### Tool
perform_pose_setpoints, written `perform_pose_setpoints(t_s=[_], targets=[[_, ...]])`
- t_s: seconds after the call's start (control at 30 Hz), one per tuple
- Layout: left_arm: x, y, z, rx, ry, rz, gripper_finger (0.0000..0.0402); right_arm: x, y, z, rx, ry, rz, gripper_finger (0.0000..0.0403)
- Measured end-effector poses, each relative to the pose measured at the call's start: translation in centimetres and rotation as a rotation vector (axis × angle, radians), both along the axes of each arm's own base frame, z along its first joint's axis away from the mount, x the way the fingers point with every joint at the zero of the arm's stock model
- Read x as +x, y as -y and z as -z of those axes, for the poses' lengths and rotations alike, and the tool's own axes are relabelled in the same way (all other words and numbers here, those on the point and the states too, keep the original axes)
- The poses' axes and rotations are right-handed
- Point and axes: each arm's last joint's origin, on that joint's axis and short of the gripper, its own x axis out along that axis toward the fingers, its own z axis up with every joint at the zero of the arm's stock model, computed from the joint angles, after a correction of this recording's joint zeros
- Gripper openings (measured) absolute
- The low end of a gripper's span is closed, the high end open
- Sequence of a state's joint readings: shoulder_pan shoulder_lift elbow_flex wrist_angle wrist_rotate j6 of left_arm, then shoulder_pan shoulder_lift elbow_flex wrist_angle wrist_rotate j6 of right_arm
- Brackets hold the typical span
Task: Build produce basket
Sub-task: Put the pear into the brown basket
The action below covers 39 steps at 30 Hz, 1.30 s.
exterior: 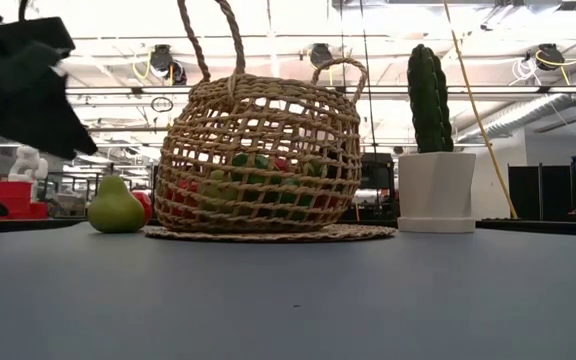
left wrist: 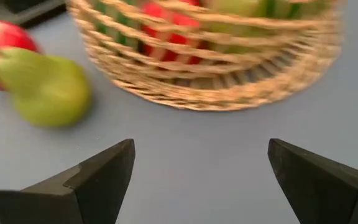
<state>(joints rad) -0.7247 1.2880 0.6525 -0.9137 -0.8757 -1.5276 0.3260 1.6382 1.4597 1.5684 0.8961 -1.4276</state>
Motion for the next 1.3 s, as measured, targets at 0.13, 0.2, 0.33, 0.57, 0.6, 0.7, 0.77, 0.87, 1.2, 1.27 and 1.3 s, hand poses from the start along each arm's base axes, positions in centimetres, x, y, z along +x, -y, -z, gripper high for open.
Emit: perform_pose_setpoints(t_s=[0.13,0.2,0.33,0.57,0.6,0.7,0.77,0.87,1.2,1.27,1.3], targets=[[-0.5,-2.0,-0.7,0.063,-0.093,-0.039,0.0367,-2.1,2.7,-3.8,0.191,-0.187,0.130,0.0229],[-0.6,-2.7,-0.8,0.105,-0.149,-0.028,0.0367,-1.6,2.8,-2.7,0.249,-0.320,0.094,0.0209],[-0.5,-3.9,-0.4,0.159,-0.238,-0.018,0.0367,-0.3,1.6,3.4,0.293,-0.492,-0.262,0.0174],[-0.6,-6.2,2.1,0.193,-0.362,-0.023,0.0367,0.1,0.6,13.2,0.455,-0.474,-0.796,0.0134],[-0.7,-6.6,2.5,0.193,-0.380,-0.021,0.0367,0.1,0.6,14.9,0.476,-0.475,-0.832,0.0132],[-0.8,-7.7,3.4,0.193,-0.428,-0.043,0.0367,-0.5,0.2,18.1,0.531,-0.430,-0.973,0.0125],[-0.8,-8.5,3.6,0.189,-0.451,-0.083,0.0367,-0.9,0.0,19.6,0.546,-0.414,-1.015,0.0124],[-0.6,-9.7,3.6,0.167,-0.473,-0.134,0.0367,-1.2,0.3,22.5,0.606,-0.484,-0.994,0.0123],[2.5,-12.3,3.7,-0.070,-0.371,0.013,0.0367,-1.0,-2.0,27.2,0.760,-0.590,-1.033,0.0123],[2.3,-13.0,3.7,-0.083,-0.361,-0.043,0.0367,-1.0,-2.6,27.7,0.773,-0.602,-1.046,0.0123],[2.2,-13.4,3.7,-0.093,-0.352,-0.077,0.0367,-1.1,-2.9,28.2,0.782,-0.621,-1.049,0.0123]])
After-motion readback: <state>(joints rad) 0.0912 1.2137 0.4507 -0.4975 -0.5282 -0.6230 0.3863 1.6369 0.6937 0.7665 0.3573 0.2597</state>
